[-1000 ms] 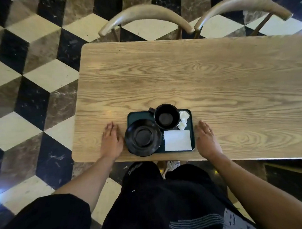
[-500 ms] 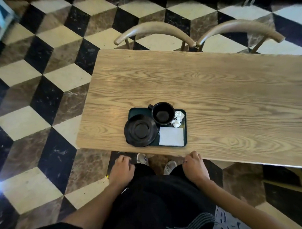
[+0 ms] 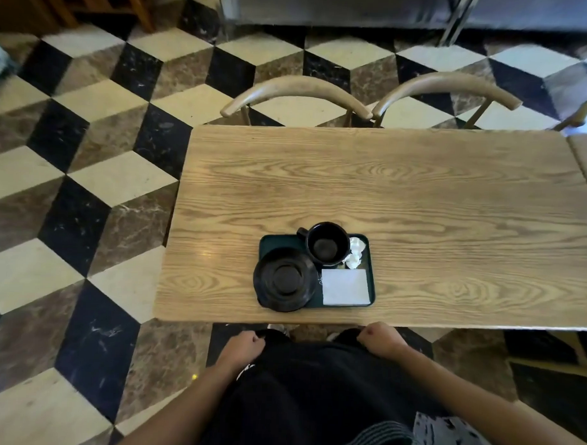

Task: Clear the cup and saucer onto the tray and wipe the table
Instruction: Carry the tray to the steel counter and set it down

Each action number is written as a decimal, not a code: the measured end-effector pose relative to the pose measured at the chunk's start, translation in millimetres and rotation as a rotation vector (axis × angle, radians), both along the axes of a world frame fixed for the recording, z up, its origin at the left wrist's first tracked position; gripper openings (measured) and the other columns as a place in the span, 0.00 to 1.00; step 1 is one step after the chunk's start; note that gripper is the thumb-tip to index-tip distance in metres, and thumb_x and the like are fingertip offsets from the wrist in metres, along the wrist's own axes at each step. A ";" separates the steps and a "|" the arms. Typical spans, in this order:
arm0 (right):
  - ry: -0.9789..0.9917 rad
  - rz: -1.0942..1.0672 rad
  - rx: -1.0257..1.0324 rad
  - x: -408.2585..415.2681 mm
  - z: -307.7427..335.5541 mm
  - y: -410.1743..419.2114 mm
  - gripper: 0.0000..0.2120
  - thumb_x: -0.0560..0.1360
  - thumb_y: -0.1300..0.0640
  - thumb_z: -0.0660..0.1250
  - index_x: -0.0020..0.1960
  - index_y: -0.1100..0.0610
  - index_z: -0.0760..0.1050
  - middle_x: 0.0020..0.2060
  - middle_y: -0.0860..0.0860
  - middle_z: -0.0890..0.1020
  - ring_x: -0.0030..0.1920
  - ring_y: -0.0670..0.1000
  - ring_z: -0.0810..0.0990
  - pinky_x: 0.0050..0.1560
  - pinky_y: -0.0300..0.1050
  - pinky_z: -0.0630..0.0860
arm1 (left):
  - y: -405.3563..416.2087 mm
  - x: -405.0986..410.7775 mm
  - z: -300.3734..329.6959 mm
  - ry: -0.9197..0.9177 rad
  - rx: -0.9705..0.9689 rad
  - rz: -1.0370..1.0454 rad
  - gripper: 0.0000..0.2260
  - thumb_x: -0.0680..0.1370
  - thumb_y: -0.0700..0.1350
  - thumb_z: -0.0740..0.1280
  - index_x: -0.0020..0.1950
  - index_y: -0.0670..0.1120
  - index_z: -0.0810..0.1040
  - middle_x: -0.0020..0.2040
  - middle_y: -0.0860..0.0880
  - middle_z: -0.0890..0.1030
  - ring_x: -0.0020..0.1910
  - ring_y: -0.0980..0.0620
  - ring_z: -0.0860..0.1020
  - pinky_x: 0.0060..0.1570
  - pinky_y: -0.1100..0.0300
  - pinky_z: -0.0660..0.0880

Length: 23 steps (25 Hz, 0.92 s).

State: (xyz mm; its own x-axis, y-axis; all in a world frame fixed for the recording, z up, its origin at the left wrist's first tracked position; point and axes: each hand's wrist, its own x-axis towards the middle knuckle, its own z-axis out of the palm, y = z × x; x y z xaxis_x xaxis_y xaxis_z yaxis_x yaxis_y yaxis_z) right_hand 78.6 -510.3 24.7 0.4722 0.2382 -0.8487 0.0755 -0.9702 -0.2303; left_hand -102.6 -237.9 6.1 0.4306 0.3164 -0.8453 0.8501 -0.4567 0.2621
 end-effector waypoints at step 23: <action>-0.120 -0.859 0.250 114.6 -10.0 43.8 0.15 0.81 0.57 0.58 0.48 0.65 0.80 0.45 0.61 0.85 0.46 0.60 0.83 0.51 0.57 0.81 | 71.1 117.8 9.2 -0.183 -0.303 1.140 0.15 0.86 0.47 0.58 0.51 0.39 0.80 0.43 0.40 0.83 0.41 0.41 0.81 0.40 0.51 0.78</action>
